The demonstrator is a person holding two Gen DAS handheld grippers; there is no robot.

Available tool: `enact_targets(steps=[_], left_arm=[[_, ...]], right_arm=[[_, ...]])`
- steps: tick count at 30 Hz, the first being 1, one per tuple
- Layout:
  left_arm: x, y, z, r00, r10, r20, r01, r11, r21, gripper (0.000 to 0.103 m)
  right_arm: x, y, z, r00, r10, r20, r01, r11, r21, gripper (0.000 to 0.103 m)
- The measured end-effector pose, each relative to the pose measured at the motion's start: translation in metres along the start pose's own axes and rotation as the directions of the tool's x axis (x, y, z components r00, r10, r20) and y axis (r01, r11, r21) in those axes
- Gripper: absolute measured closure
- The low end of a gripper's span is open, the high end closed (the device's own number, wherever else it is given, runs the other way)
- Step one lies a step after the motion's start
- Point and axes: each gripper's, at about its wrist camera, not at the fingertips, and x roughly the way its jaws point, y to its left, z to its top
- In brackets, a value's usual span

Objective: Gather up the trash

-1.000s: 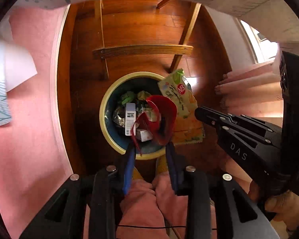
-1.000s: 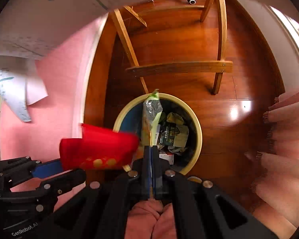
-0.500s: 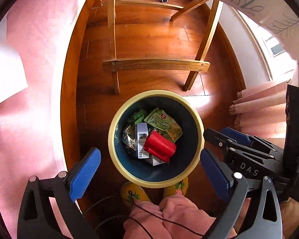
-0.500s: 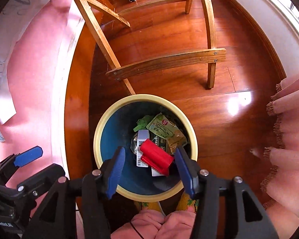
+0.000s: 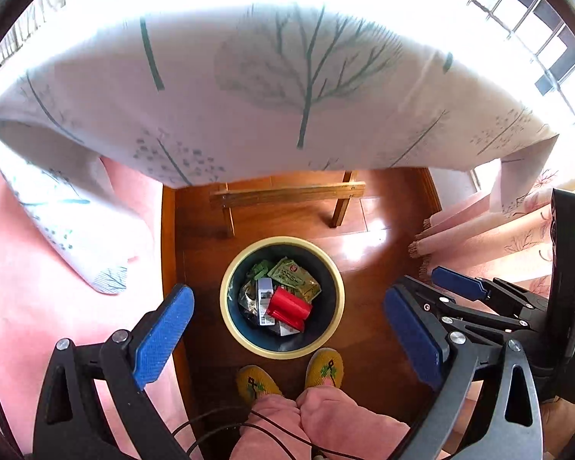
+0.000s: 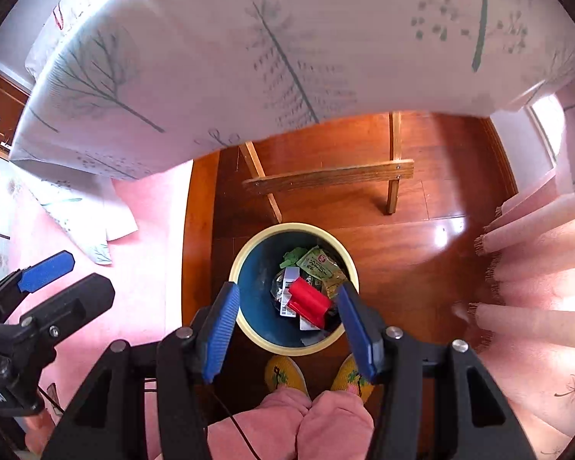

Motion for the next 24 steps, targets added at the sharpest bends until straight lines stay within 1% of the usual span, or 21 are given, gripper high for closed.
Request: enact_targets(steps=[3,6,8,13,16,19,21,24], left_arm=[[-0.039,-0.01,0.013,0.999,0.022,0.038,-0.022,1.0,0.011,0.004],[-0.079,-0.017,0.027,0.996,0.03,0.081,-0.03,1.0,0.003,0.004],[-0.104,-0.021,0.035,0.993,0.04,0.108,-0.041,0.999,0.0,0.004],[-0.154,-0.029,0.054,0.983,0.093,0.161,-0.097,0.995,0.016,0.004],[-0.183,-0.031,0.062,0.974,0.102,0.203,-0.107,0.994,0.01,0.004],[-0.208,-0.032,0.07,0.964,0.117,0.237,-0.12,0.993,-0.002,0.004],[-0.222,-0.032,0.076,0.96,0.118,0.255,-0.119,0.993,-0.011,0.004],[-0.238,-0.035,0.082,0.953,0.121,0.278,-0.12,0.993,-0.024,0.004]], right_arm=[[-0.04,0.008,0.009,1.0,-0.006,0.03,0.006,1.0,-0.018,0.049],[-0.078,0.016,0.02,0.999,-0.015,0.052,0.016,1.0,-0.025,0.049],[-0.102,0.018,0.028,0.998,-0.002,0.064,0.003,1.0,-0.014,0.049],[-0.159,0.025,0.045,0.992,0.02,0.121,-0.018,1.0,-0.01,0.049],[-0.188,0.032,0.052,0.987,-0.001,0.162,0.006,0.999,-0.031,0.049],[-0.214,0.034,0.06,0.98,-0.001,0.198,0.008,0.999,-0.035,0.046],[-0.23,0.035,0.064,0.973,-0.003,0.23,0.013,0.999,-0.042,0.043],[-0.251,0.041,0.073,0.96,-0.003,0.281,0.019,0.998,-0.056,0.042]])
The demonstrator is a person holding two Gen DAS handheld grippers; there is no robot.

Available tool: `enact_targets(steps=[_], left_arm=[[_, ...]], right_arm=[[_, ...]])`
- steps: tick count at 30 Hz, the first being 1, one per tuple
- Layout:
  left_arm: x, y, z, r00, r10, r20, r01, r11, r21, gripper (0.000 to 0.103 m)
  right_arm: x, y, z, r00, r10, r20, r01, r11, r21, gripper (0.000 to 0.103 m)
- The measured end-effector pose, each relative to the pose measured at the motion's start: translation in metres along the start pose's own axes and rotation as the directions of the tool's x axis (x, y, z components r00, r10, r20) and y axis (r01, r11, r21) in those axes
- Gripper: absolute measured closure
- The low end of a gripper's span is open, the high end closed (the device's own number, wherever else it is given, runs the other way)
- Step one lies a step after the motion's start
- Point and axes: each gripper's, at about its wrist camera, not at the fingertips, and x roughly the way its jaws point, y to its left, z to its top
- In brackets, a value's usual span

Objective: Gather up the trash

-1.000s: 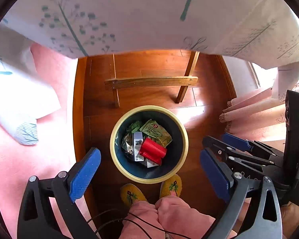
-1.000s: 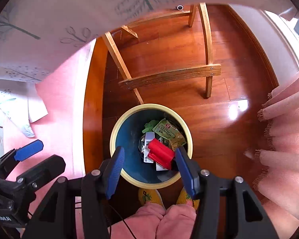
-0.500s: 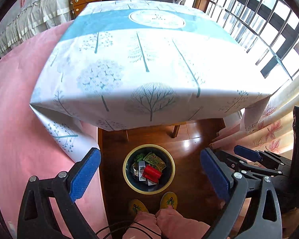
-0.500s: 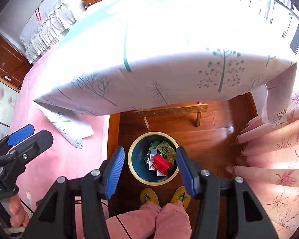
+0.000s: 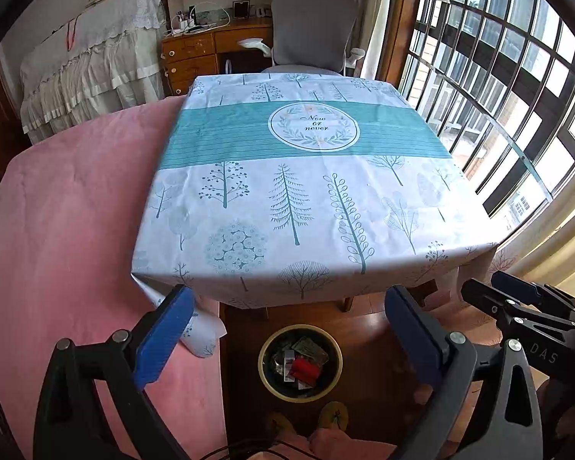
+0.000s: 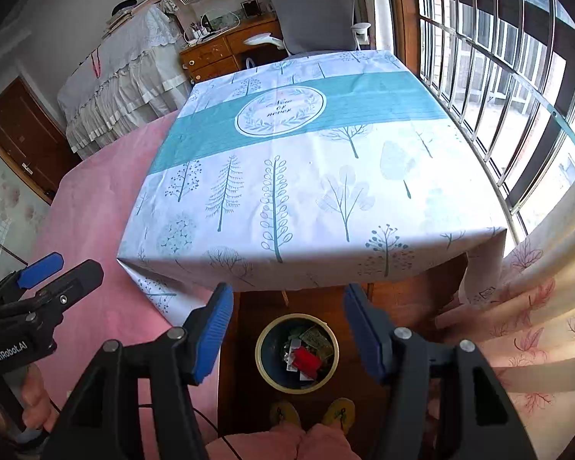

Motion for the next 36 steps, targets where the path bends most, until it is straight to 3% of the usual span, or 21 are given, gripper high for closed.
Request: enact_targets(steps=[11,18,26,36], left_arm=[[-0.043,-0.019,0.007,0.993,0.066,0.096,-0.064,0.998,-0.024,0.004],[-0.05,-0.022,0.001,0.99,0.091,0.106,-0.086,0.995,-0.046,0.004],[-0.044,-0.017,0.0,0.993,0.08,0.084,-0.072,0.993,-0.093,0.004],[-0.039,-0.023,0.002,0.993,0.089,0.074,-0.084,0.994,-0.076,0.004]], right_arm=[[-0.049,0.022,0.025,0.992,0.011,0.124,-0.005,0.999,-0.05,0.036],[-0.05,0.036,0.016,0.993,-0.014,0.118,0.028,0.993,-0.117,0.036],[-0.055,0.038,0.015,0.99,-0.021,0.136,0.04,0.99,-0.134,0.036],[-0.05,0.032,0.019,0.992,-0.024,0.124,0.039,0.992,-0.116,0.036]])
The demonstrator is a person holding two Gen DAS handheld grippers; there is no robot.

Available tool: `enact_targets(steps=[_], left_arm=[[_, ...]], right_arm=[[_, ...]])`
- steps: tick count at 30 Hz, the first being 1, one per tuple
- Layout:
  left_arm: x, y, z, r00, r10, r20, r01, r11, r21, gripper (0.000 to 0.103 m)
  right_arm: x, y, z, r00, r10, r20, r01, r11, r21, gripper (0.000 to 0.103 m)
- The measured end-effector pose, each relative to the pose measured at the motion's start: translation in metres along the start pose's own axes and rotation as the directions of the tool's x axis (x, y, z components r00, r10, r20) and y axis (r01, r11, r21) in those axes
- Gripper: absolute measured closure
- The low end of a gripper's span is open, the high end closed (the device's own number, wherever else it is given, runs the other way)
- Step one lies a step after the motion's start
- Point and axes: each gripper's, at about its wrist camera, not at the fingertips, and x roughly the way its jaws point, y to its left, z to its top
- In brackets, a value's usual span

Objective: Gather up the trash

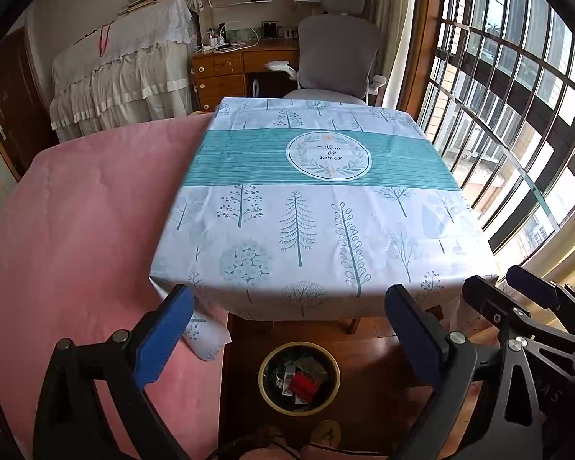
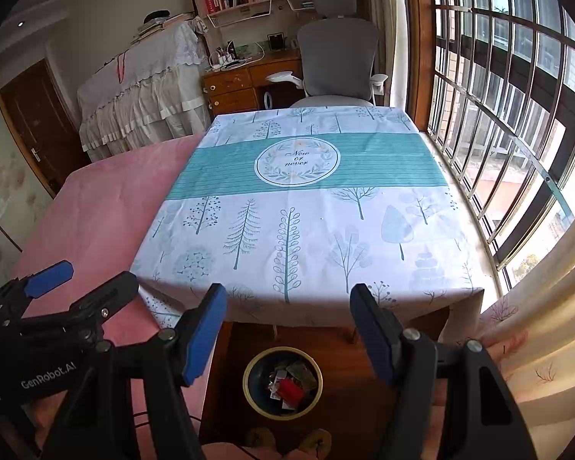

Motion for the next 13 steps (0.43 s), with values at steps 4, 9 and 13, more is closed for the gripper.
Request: enact_targets(steps=[4,9,13], left_arm=[[0.0022,-0.0008,0.0013,1.0,-0.001,-0.004,0.001,1.0,0.0,0.004],[0.0033,-0.0013,0.0021,1.0,-0.002,-0.005,0.002,1.0,0.001,0.004],[0.0084,-0.0016,0.0033,1.0,0.0,-0.017,0.0,1.0,-0.002,0.004]], right_arm=[[0.0014,-0.0016,0.0011,1.0,-0.001,-0.001,0.001,1.0,0.0,0.036],[0.0013,-0.0012,0.0006,1.0,0.001,-0.001,-0.001,1.0,-0.001,0.036],[0.0036,-0.0022,0.0017,1.0,0.001,-0.004,-0.001,1.0,-0.003,0.036]])
